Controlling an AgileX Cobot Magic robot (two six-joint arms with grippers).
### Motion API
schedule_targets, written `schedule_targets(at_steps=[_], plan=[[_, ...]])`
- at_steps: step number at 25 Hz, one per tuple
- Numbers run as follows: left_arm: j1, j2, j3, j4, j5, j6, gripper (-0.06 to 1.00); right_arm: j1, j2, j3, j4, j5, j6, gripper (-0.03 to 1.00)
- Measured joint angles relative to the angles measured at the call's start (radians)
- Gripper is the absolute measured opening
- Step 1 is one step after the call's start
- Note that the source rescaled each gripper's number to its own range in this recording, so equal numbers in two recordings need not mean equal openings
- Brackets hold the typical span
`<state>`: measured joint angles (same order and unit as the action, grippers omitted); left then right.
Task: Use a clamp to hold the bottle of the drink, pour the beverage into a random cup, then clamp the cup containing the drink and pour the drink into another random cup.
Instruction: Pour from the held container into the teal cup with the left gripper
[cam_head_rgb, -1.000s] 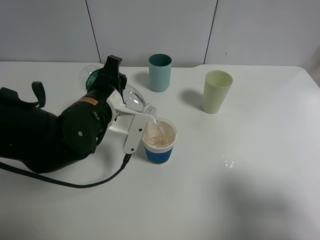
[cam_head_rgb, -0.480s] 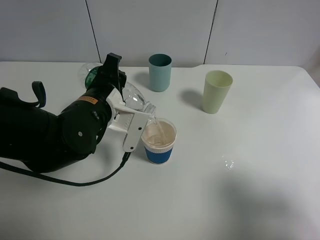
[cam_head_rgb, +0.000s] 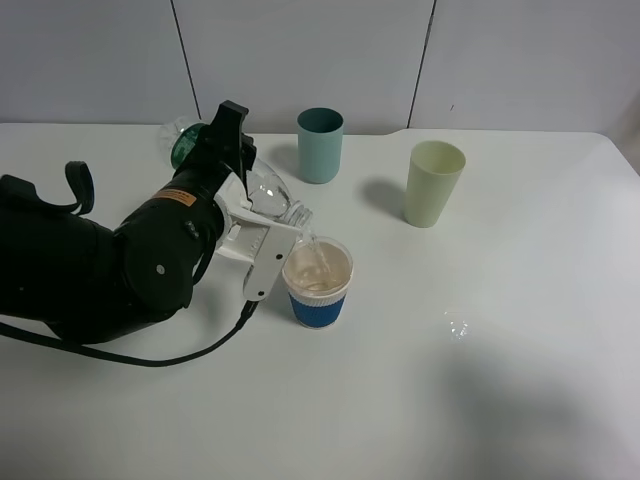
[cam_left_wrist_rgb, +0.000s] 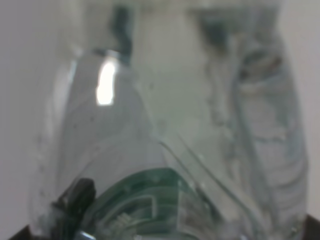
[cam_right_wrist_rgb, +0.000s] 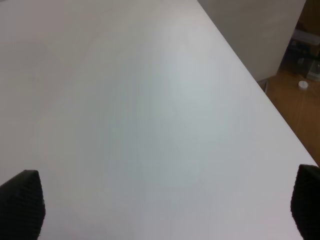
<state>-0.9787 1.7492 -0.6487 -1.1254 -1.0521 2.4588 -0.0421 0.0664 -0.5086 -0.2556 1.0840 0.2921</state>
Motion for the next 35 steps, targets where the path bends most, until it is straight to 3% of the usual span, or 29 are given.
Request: schedule_targets(at_steps=[35], plan=[[0.000,0.000,0.000,0.045,-0.037,0.099,0.07,0.000,0.000,0.000,0.000,0.000,0.000,0.95]])
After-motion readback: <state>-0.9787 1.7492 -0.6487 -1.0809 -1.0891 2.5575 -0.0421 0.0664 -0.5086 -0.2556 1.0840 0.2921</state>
